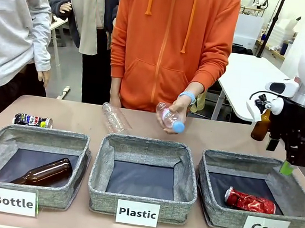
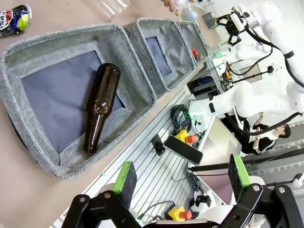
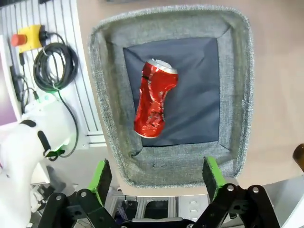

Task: Sort the can waste into the basket.
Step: Pick up the can waste from the table and place it in the right Fabric basket.

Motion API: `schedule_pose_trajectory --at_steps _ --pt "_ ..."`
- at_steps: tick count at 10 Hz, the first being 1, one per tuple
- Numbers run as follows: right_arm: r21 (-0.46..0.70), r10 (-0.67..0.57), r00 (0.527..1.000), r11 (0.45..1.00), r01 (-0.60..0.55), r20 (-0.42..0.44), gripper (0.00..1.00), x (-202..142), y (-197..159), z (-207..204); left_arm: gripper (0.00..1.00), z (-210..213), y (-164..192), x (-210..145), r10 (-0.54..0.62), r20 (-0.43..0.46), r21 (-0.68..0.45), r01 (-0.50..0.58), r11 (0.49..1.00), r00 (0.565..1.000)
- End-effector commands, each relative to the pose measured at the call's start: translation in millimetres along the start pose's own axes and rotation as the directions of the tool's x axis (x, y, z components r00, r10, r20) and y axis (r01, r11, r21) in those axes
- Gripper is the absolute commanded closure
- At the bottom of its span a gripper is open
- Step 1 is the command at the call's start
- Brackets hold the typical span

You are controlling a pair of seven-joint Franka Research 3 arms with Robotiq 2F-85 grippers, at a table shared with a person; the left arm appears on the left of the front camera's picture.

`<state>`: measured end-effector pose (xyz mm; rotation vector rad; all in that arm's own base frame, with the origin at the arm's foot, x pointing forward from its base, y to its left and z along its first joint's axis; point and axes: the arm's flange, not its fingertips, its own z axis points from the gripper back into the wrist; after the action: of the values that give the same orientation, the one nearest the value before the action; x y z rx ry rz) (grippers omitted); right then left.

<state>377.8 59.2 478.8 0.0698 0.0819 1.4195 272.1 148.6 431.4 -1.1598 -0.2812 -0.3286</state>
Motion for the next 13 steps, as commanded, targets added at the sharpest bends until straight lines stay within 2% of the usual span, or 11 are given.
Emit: schedule_pose_trajectory --at_steps 1,3,4,5,6,7,8,9,10,11,13 --pt "0.035 -0.104 0.993 0.994 0.102 0.062 0.0 2 -1 -3 0.0 1 -3 0 0.005 0.002 -0.011 -0.005 1.0 1.0" --pt "0.109 -0.217 0.966 0.973 0.202 0.139 0.0 2 1 3 0.0 1 -3 0 0.005 0.002 -0.011 -0.005 1.0 1.0" --pt "0.185 -0.317 0.924 0.942 0.28 0.215 0.0 -1 4 8 0.0 1 -3 0 0.005 0.002 -0.011 -0.005 1.0 1.0" --pt "0.328 -0.443 0.822 0.884 0.334 0.358 0.0 -10 9 16 0.0 1 -3 0 0.005 0.002 -0.011 -0.005 1.0 1.0" --pt "0.612 -0.675 0.574 0.712 0.343 0.463 0.0 -30 14 25 0.0 1 -3 0 0.005 0.002 -0.011 -0.005 1.0 1.0" --pt "0.728 -0.735 0.437 0.648 0.225 0.518 0.0 -47 18 27 0.0 1 -3 0 0.005 0.002 -0.011 -0.005 1.0 1.0" --pt "0.859 -0.869 0.198 0.485 0.165 0.453 0.0 -60 18 29 0.0 1 -3 0 0.005 0.002 -0.011 -0.005 1.0 1.0" --pt "0.931 -0.933 0.03 0.36 0.069 0.358 0.0 -71 19 29 0.0 1 -3 0 0.005 0.002 -0.011 -0.005 1.0 1.0" --pt "0.957 -0.955 -0.089 0.289 -0.038 0.284 0.0 -87 21 27 0.0 1 -3 0 0.005 0.002 -0.011 -0.005 1.0 1.0" --pt "0.956 -0.954 -0.168 0.269 -0.115 0.248 0.0 -101 25 23 0.0 1 -3 0 0.005 0.002 -0.011 -0.005 1.0 1.0" --pt "0.945 -0.946 -0.246 0.261 -0.198 0.209 0.0 -123 32 11 0.0 1 -3 0 0.005 0.002 -0.011 -0.005 1.0 1.0"
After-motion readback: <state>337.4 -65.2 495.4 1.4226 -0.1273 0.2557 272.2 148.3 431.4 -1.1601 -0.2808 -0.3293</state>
